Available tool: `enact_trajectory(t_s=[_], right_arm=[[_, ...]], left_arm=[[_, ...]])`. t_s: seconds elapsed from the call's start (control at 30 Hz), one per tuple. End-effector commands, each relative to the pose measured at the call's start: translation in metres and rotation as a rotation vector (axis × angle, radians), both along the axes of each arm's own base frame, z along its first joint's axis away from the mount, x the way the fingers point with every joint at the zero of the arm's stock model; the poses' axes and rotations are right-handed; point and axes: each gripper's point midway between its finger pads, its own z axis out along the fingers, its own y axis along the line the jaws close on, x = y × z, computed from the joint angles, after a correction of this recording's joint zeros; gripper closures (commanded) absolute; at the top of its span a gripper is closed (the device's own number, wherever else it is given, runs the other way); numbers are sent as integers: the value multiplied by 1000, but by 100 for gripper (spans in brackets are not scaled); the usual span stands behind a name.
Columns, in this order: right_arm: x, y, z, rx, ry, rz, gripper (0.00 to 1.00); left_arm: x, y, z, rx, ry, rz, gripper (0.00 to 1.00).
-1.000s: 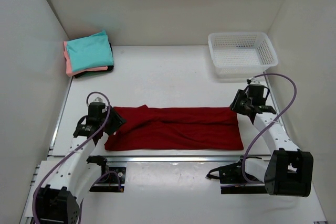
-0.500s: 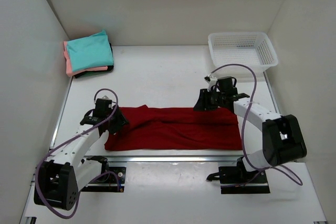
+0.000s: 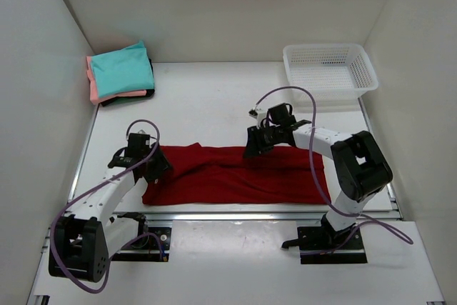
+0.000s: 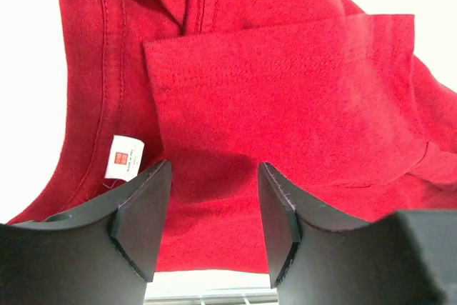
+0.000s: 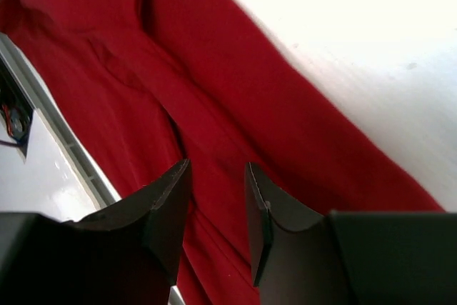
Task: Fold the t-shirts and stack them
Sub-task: Fold the other side of the tshirt into a rectangle
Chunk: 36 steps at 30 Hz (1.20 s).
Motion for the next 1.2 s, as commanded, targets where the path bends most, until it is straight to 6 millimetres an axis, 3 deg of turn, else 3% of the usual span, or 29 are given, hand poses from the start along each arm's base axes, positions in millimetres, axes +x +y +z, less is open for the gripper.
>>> enact_trajectory(t_s=[0.0, 0.17, 0.27, 0.4, 0.5, 0.6, 0.77, 0.87, 1.03, 1.17], right_arm=[[-1, 14, 5, 20, -24, 60, 67], [-27, 17, -5, 13, 35, 102, 73], [-33, 18, 4, 8, -4, 96, 76], [-12, 9, 18, 17, -81, -12, 78], [8, 0, 22, -8, -129, -52, 72], [22, -9, 11, -21, -115, -80, 71], [27, -10, -5, -27, -75, -71, 73], [24, -3, -11, -28, -55, -35, 76], [4, 9, -14, -14, -21, 26, 89], [-19, 7, -16, -14, -1, 52, 90]], left_arm=[[14, 3, 15, 9, -55, -3, 38], [16, 2, 17, 2, -60, -5, 38], [17, 1, 18, -3, -70, 2, 38], [13, 1, 17, -5, -63, 4, 38], [14, 1, 19, -10, -70, 8, 37], [12, 0, 18, -15, -66, 7, 37], [10, 2, 17, -13, -64, 10, 37], [9, 2, 17, -12, -70, 3, 38], [8, 2, 15, -17, -70, 15, 37], [7, 2, 14, -15, -66, 16, 37]])
